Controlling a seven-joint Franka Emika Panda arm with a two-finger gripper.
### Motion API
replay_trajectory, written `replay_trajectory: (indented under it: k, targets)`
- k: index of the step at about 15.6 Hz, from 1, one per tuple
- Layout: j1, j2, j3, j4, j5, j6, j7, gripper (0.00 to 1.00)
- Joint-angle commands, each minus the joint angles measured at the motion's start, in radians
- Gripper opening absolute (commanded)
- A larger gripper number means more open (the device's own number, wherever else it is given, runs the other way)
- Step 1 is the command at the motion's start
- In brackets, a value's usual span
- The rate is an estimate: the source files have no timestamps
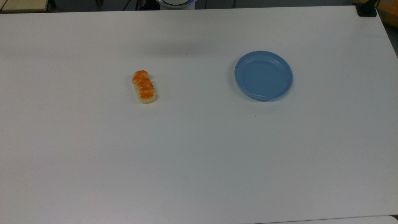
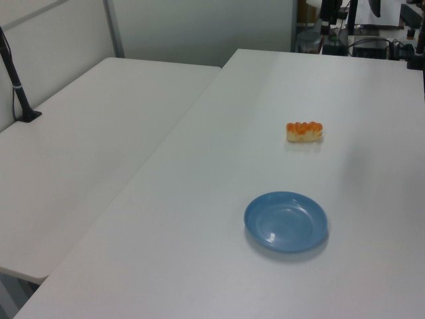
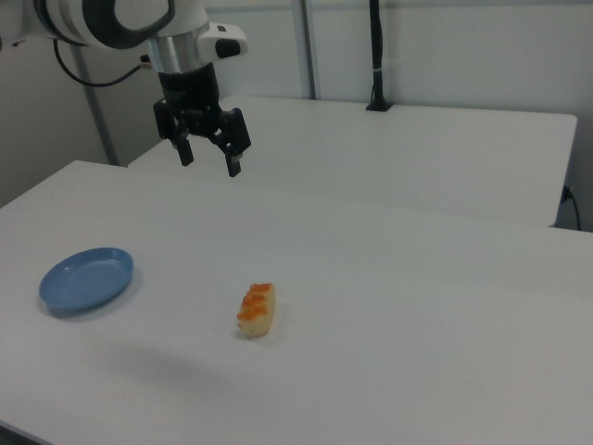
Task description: Put the bread on a plate
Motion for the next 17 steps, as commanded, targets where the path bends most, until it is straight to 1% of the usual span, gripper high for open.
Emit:
replay_trajectory:
  k: [1, 15, 17]
  targets:
    - [0.008, -0.023, -0.006, -0.027, 0.001, 0.024, -0.008, 1.0]
    - [0.009, -0.023, -0.007, -0.033, 0.001, 0.021, -0.008, 1.0]
    - [0.009, -0.025, -0.007, -0.041, -0.001, 0.02, 0.018, 1.0]
